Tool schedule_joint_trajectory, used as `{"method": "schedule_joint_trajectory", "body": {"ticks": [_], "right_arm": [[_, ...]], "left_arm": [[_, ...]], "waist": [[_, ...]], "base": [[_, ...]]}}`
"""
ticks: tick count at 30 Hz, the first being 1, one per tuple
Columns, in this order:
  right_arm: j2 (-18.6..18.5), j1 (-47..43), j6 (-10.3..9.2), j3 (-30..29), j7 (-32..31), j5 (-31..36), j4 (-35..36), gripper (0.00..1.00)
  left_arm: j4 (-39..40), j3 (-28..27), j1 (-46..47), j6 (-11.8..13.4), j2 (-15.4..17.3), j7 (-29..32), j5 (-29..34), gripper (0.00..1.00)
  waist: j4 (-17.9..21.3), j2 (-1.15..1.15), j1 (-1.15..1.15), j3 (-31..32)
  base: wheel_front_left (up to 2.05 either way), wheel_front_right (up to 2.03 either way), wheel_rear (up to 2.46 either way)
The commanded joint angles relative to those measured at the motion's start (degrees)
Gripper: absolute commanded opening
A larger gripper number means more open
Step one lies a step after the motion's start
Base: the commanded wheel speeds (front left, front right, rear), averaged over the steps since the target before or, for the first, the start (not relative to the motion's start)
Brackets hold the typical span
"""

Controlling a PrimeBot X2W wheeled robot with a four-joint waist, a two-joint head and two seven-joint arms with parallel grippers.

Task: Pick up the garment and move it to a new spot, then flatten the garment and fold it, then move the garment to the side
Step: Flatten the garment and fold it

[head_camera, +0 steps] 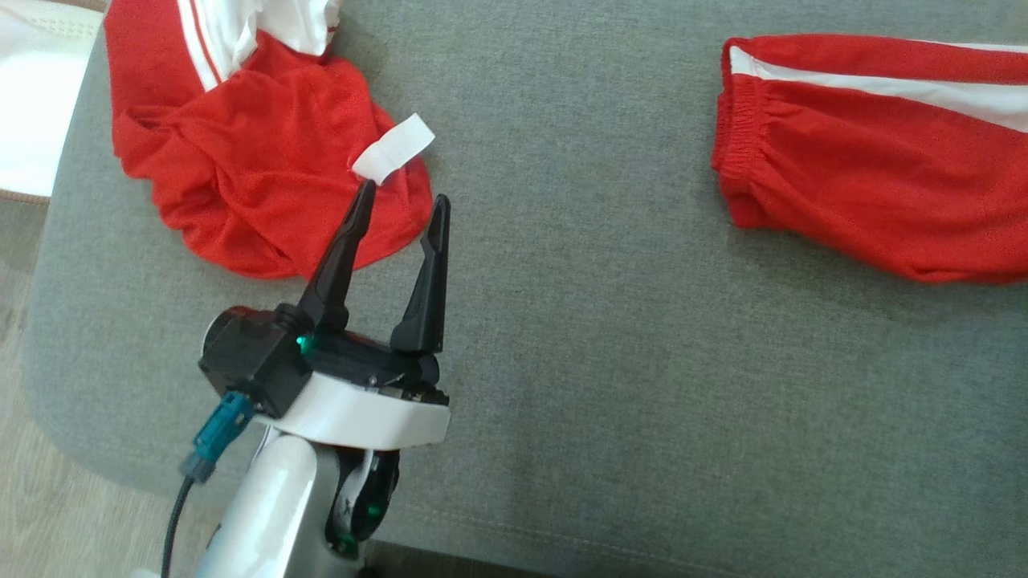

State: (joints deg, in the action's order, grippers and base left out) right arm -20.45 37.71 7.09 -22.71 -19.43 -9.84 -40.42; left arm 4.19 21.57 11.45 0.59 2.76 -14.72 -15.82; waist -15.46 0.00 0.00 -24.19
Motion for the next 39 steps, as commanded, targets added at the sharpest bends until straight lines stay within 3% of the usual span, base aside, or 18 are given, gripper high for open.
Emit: {"method": "schedule_joint_trajectory", "body": {"ticks": [1,8,15,22,39], "right_arm": [[0.83,-1.29,0.4,2.43,-2.03,-0.94,-1.34,0.0],[-1.92,-1.66,0.4,3.41,0.4,-1.23,-1.57,0.0],[-4.16,-1.1,0.4,2.32,4.97,5.87,-0.05,0.0],[-3.33,0.75,0.4,3.95,6.52,11.54,3.75,0.0],[11.03,-1.53,0.4,18.22,2.22,11.08,22.82,0.0]], "left_arm": [[2.27,-1.53,0.88,0.37,0.12,-0.28,-0.24,1.0],[1.97,-1.74,0.66,0.39,0.12,-0.28,-0.14,1.0],[1.74,-2.44,0.14,0.11,0.12,-0.28,0.5,1.0],[1.21,-2.31,-0.53,0.03,0.12,-0.28,0.49,1.0],[-0.52,-0.45,-1.66,0.6,0.12,-0.28,-0.91,1.0]], "waist": [[0.31,0.0,0.0,0.17],[1.9,0.0,0.0,1.17],[4.72,0.0,0.0,2.77],[6.61,0.0,0.0,4.7],[3.22,0.0,0.0,9.52]], "base": [[0.0,0.0,0.0],[0.0,0.0,0.0],[0.0,0.0,0.0],[0.0,0.0,0.0],[0.0,0.0,0.0]]}}
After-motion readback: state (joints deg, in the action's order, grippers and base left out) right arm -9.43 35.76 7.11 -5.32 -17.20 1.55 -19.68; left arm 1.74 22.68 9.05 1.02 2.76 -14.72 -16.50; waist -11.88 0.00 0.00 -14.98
